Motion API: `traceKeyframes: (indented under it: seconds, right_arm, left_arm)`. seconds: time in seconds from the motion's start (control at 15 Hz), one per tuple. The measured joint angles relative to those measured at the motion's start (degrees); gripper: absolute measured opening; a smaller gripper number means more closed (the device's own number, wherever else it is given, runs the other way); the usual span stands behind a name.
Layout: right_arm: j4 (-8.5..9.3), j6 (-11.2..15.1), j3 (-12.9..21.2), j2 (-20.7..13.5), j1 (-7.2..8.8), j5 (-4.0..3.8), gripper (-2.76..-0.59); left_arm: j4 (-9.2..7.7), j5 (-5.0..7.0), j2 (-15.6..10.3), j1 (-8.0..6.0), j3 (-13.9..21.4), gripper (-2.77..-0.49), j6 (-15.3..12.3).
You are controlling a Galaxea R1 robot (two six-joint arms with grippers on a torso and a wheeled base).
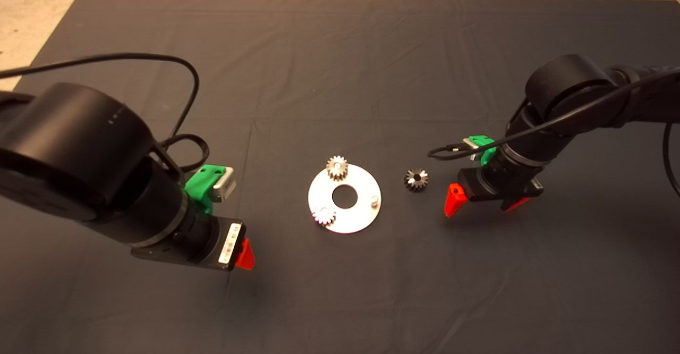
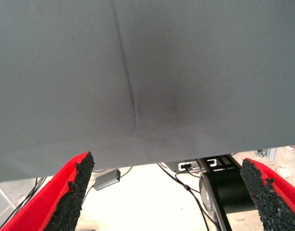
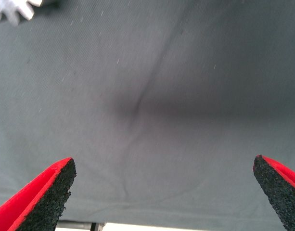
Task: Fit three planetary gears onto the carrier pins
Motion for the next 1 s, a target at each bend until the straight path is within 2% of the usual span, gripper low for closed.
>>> traceKeyframes:
  seconds: [0.13, 0.73, 1.0]
  right_arm:
    - [-0.20, -0.73, -1.44, 1.39, -0.18, -0.13, -0.61]
    - [-1.27, -5.50, -8.97, 7.45, -0.30, 0.05, -0.61]
    - [-1.50, -8.10, -12.28, 8.94, -0.30, -0.03, -0.61]
  left_arm:
    - [-0.17, -0.03, -0.49, -0.01, 0.75, -0.93, -0.28]
    - [-0.58, -0.02, -1.98, -0.13, 3.36, -0.92, -1.79]
    - [-0.74, -0.02, -2.91, -0.31, 4.00, -0.92, -1.84]
